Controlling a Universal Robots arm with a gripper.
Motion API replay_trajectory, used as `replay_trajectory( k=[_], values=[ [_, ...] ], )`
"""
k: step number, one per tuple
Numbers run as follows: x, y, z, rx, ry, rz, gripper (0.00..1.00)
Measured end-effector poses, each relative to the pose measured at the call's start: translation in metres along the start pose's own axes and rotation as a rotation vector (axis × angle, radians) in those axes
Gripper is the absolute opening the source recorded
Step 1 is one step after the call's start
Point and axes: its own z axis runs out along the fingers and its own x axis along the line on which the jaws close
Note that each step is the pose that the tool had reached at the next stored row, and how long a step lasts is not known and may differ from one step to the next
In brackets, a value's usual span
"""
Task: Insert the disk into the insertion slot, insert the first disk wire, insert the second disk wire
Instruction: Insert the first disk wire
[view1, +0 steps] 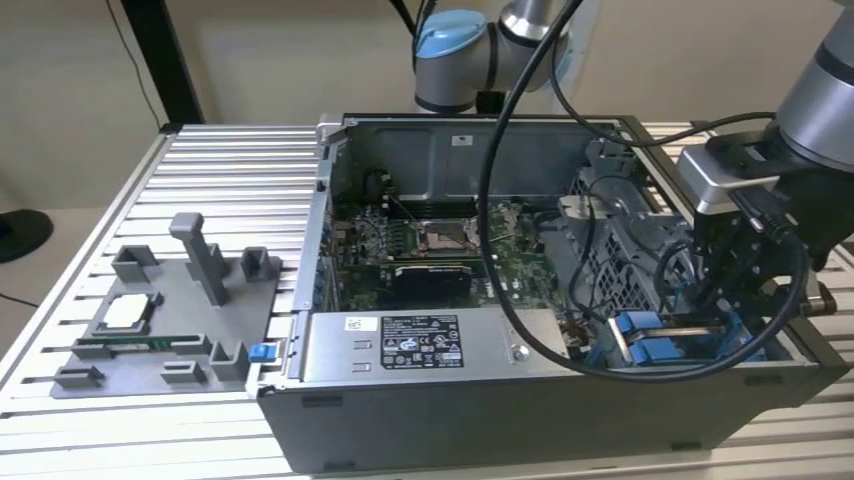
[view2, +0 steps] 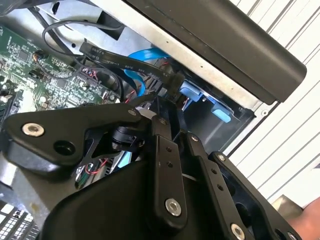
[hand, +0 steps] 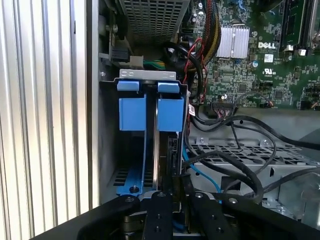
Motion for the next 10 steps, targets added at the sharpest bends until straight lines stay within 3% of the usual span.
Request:
replay_trajectory(
  k=[3, 9, 10],
  values=[
    [0.0003, 0.0002, 0.0043, 0.0002, 0.0027, 0.001, 0.00],
    [0.0004, 0.0005, 0.0071, 0.0000, -0.0007, 0.002, 0.00],
    [0.0004, 0.0005, 0.0071, 0.0001, -0.0009, 0.002, 1.00]
  ],
)
